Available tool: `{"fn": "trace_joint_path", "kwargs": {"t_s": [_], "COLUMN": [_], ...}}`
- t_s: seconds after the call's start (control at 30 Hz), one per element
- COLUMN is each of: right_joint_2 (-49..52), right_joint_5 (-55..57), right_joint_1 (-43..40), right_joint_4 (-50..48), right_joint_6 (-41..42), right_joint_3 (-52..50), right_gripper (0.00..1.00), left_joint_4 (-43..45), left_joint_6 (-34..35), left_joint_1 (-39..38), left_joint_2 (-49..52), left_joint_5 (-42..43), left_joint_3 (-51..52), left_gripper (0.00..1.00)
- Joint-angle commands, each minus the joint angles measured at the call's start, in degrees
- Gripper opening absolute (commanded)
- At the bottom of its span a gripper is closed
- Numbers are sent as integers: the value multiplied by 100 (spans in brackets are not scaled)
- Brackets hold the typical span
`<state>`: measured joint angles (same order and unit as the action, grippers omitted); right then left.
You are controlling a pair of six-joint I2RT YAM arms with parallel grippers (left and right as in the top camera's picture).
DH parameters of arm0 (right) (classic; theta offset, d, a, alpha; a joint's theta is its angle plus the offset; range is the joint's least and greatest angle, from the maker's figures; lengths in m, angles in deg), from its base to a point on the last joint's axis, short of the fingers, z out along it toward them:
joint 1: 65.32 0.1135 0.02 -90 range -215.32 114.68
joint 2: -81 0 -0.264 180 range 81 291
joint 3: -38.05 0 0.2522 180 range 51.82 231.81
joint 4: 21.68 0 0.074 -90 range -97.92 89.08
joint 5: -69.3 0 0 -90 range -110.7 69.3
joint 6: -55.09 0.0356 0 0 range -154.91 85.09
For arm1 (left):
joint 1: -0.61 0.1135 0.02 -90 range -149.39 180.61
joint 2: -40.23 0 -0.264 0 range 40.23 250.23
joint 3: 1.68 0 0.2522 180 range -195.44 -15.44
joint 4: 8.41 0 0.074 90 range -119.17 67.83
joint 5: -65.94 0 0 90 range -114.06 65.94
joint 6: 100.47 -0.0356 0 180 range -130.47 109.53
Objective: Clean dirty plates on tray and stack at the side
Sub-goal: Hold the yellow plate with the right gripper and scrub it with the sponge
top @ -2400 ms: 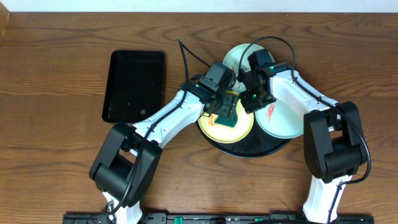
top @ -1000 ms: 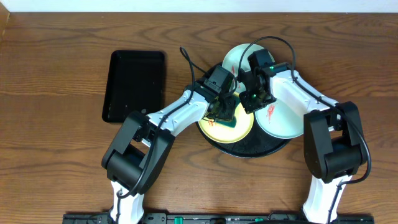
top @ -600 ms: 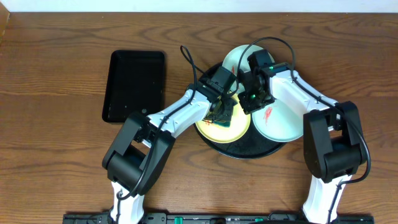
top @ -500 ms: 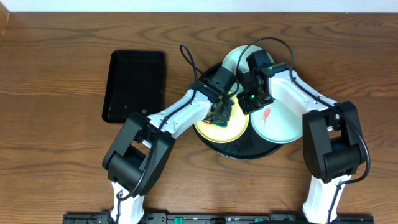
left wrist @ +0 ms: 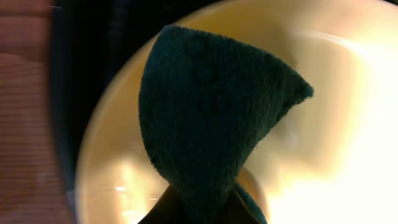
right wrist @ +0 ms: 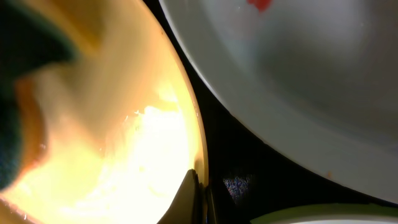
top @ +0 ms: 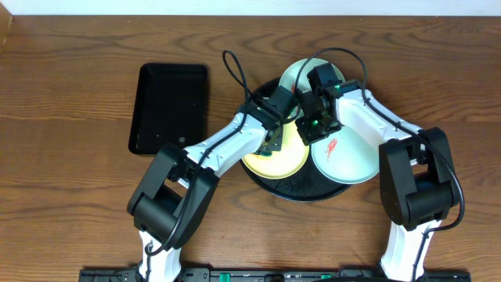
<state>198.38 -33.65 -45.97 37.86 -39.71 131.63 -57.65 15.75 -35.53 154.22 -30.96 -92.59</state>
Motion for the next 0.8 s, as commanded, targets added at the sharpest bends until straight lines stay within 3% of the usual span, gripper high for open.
{"fn": "trace_joint_path", "kwargs": {"t_s": [0.0, 0.17, 0.43, 0.77], "right_joint_2": [118, 118, 118, 118], "right_joint_5": [260, 260, 258, 260], "right_joint_1": [13, 13, 13, 13], "right_joint_4": [81, 81, 39, -120], "right_joint_6": [-81, -79, 48, 1362], "right_joint_3": [-9, -11, -9, -9], "right_gripper": [1, 1, 1, 1], "left_joint_4": [-101, -138, 256, 717], "left_joint_6": [229, 787, 850, 1078], "left_joint_1": [251, 404, 442, 455], "left_joint_2": [-313, -883, -946, -603], "left_joint_5": [-734, -433, 2068, 2227], "left_joint_3": [162, 162, 240, 660], "left_gripper": [8, 8, 7, 8]}}
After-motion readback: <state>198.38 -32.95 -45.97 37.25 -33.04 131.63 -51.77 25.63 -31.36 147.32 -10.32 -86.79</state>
